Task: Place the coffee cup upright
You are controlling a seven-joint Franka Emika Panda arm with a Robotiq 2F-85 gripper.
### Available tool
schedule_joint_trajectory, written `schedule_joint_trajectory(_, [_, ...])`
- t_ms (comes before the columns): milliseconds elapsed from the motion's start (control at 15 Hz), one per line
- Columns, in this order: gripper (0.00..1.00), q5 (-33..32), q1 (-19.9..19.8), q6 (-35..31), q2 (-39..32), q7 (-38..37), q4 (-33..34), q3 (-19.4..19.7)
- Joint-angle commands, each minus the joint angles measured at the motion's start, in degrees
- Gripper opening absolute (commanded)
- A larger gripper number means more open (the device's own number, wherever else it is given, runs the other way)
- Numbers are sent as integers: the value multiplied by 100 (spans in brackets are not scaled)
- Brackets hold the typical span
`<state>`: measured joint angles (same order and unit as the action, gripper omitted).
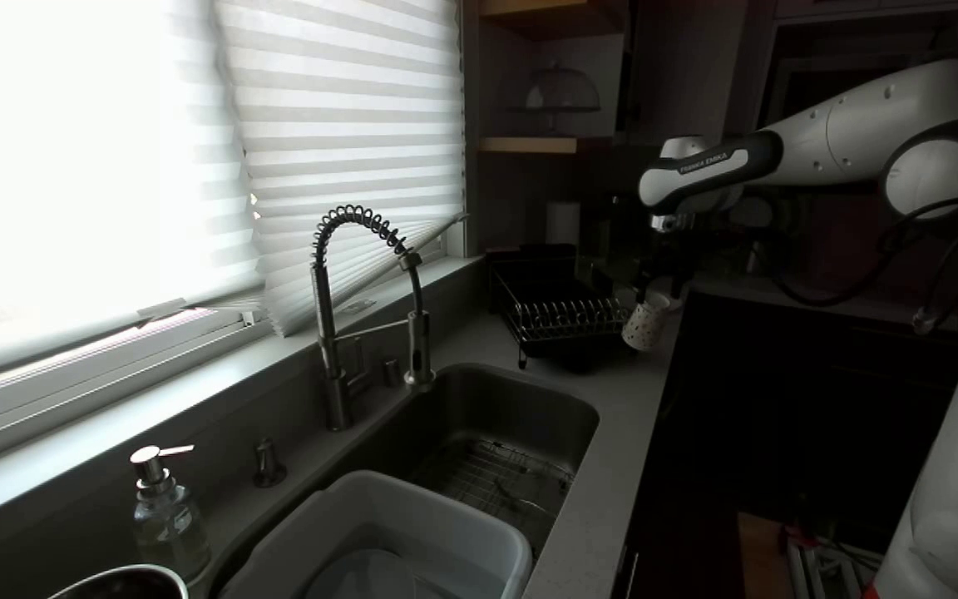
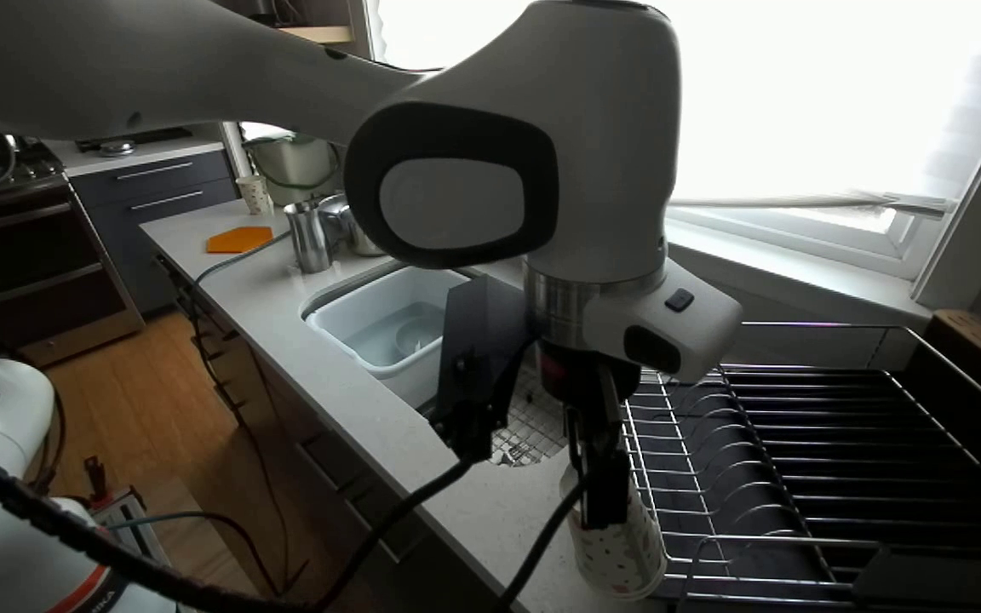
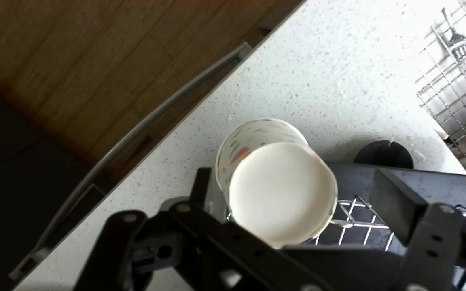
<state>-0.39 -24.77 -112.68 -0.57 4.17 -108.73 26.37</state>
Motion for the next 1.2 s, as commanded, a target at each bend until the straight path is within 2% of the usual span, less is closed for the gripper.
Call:
schedule_joint_trajectory(0, [100, 625, -156, 36, -384, 338, 265, 48])
schedule_joint_trajectory(867, [100, 1051, -475, 384, -983, 385, 885, 6])
schedule_joint_trajectory(1133, [100, 1446, -637, 1047, -1120, 375, 1200, -1])
